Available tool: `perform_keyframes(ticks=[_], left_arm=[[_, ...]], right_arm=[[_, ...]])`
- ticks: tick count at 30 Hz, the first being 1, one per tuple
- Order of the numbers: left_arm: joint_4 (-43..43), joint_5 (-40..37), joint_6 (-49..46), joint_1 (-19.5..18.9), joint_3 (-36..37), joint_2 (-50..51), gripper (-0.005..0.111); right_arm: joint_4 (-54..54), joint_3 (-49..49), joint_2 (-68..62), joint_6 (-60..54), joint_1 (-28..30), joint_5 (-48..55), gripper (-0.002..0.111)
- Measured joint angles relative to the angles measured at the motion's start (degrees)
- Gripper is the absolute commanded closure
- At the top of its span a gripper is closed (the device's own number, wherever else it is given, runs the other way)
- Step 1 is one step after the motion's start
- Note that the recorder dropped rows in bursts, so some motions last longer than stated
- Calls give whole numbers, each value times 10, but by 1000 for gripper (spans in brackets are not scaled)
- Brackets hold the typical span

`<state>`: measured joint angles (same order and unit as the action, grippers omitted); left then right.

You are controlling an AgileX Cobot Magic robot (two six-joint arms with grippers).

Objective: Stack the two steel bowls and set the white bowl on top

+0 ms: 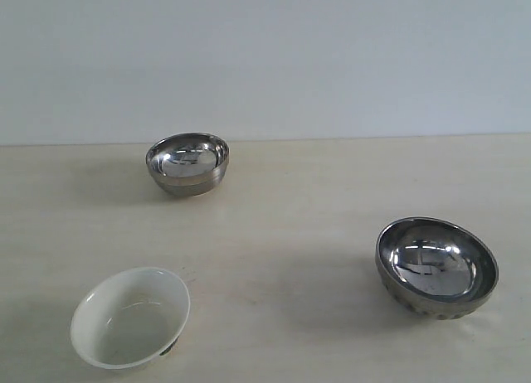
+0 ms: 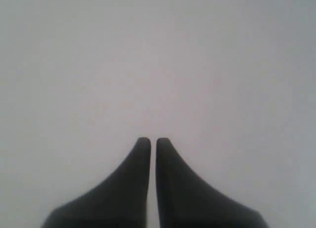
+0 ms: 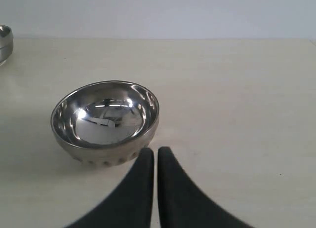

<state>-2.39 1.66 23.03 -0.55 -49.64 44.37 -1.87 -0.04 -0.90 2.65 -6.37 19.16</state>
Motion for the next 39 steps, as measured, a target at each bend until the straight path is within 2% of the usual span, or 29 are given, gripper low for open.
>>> perform_keyframes(ticks=[5,7,10,15,18,20,22,24,26,31,35,39], left_arm=[[-47,-270,-64,0,-156,162,103],[-39,-353,-125,0,-207,215,103],[16,-418,-206,0,-253,273,103],[181,-443,-363,0,-266,344,103],[284,-435,-404,0,-267,398,102],[333,-420,-422,1,-268,446,96],[355,-404,-435,7,-276,499,82],[361,-398,-442,17,-294,547,62],[362,-398,-454,32,-318,596,48],[328,-391,-445,74,-393,683,51],[274,-396,-379,82,-471,733,51],[190,-446,-296,82,-545,781,51]], right_arm=[[0,0,0,0,0,0,108],[0,0,0,0,0,0,108],[0,0,0,0,0,0,108],[0,0,0,0,0,0,108],[0,0,0,0,0,0,108],[0,0,0,0,0,0,108],[0,0,0,0,0,0,108],[0,0,0,0,0,0,108],[0,0,0,0,0,0,108],[0,0,0,0,0,0,108],[0,0,0,0,0,0,108],[0,0,0,0,0,0,108]])
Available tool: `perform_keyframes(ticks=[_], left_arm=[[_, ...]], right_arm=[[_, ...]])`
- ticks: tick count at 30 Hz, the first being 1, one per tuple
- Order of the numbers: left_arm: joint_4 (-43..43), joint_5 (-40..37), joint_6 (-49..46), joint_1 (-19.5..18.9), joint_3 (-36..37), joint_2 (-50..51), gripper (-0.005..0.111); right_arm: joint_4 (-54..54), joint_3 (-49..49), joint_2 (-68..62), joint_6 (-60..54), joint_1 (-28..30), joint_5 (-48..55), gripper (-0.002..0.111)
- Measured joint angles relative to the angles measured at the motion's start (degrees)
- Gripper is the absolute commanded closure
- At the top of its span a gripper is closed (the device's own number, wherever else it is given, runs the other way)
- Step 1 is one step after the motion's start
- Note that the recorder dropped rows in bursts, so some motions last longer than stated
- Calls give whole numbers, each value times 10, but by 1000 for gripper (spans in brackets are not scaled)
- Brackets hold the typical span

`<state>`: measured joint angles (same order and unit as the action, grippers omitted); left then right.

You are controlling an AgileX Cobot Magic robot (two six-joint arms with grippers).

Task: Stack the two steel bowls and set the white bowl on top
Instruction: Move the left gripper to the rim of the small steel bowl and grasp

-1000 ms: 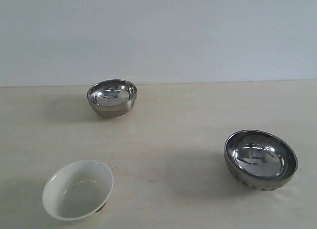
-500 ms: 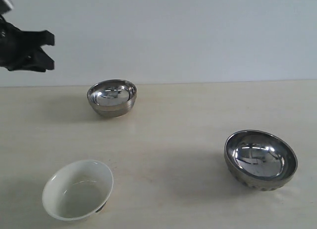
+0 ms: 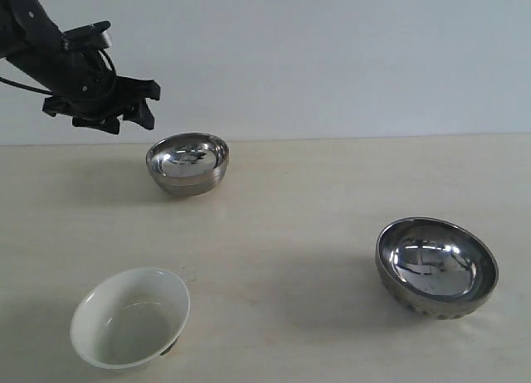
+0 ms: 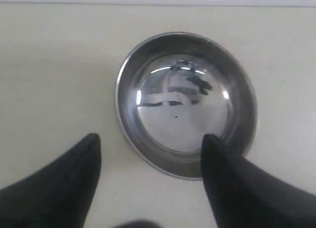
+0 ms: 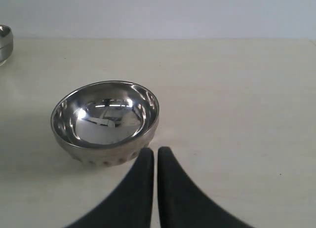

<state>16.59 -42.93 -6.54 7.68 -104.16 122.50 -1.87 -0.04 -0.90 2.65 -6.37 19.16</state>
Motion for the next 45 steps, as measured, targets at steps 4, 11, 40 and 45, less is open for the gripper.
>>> perform_keyframes(ticks=[4,11,40,45], left_arm=[[-44,-57,35,0,-71,48,51],[-51,-83,43,1,-131,104,51],[-29,-19,40,3,-157,200,103],[-50,-76,39,3,-160,155,103]], right_arm=[[0,0,0,0,0,0,108],[0,0,0,0,0,0,108],[0,0,0,0,0,0,108],[0,0,0,0,0,0,108]])
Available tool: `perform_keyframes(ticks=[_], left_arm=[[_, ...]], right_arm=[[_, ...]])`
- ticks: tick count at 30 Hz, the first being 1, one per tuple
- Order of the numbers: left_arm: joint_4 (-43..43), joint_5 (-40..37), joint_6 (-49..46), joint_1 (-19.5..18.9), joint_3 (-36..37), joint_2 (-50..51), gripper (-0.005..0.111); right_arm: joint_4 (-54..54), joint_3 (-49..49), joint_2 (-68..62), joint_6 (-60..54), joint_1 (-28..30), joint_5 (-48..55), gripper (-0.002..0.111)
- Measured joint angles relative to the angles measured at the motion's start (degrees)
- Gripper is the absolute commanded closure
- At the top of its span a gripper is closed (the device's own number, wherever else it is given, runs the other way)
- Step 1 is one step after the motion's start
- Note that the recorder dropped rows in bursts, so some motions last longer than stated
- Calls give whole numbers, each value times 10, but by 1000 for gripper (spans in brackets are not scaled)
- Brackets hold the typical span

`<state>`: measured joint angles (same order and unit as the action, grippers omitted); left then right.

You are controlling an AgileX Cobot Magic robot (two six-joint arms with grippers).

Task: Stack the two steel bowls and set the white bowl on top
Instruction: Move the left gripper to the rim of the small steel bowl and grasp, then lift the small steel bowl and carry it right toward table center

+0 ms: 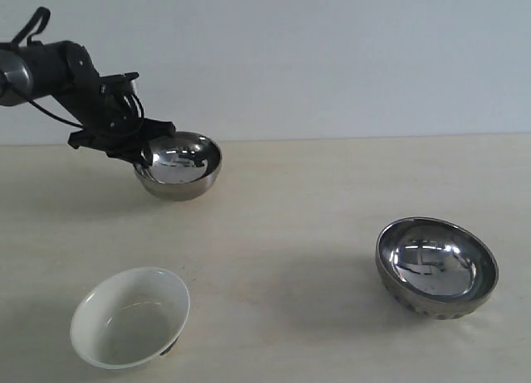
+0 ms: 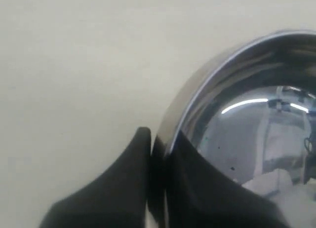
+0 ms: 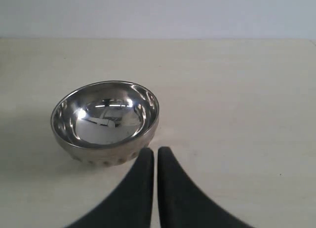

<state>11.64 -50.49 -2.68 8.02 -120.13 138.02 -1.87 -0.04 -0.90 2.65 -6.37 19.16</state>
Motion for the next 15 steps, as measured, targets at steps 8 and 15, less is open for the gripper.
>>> perform_keyframes(ticks=[8,15], left_arm=[[6,-122,-28,0,0,-111,103],[75,-137,-51,19,112,-227,103]], right_arm=[[0,0,0,0,0,0,108],[0,0,0,0,0,0,108]])
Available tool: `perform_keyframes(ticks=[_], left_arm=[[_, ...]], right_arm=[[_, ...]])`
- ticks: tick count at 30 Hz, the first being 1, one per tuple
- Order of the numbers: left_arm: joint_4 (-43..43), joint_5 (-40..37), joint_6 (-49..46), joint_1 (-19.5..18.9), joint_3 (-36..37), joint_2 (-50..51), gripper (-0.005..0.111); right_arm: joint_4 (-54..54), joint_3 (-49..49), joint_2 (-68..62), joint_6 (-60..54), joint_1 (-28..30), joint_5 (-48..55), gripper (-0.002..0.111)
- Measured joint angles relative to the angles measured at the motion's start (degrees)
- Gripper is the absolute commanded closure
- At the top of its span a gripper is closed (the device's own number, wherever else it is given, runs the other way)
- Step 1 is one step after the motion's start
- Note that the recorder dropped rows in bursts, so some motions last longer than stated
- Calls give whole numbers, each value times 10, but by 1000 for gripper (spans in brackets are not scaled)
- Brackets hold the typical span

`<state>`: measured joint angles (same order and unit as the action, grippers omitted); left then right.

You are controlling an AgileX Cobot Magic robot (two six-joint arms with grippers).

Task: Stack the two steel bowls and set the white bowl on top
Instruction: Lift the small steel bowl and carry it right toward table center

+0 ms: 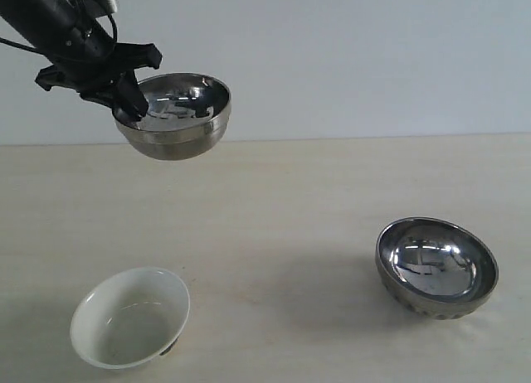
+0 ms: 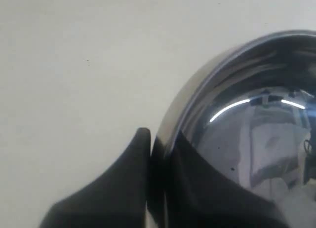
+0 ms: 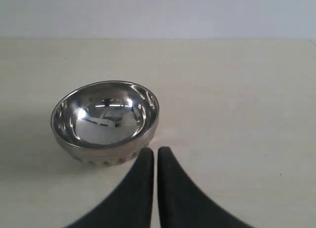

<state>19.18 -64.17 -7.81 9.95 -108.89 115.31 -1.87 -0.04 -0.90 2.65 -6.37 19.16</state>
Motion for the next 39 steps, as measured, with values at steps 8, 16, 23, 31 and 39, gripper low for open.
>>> perform_keyframes(ticks=[8,16,23,31,39], left_arm=[[22,51,-57,5,196,-104,103],[18,74,-75,76,287,-142,103],[29,156,-75,160,292,-142,103],[82,179,-79,178,292,-105,103],[85,199,-79,178,292,-98,103]], right_arm=[[1,0,0,0,0,0,108],[1,0,0,0,0,0,108],[1,0,0,0,0,0,108],[1,0,0,0,0,0,108],[1,0,0,0,0,0,108]])
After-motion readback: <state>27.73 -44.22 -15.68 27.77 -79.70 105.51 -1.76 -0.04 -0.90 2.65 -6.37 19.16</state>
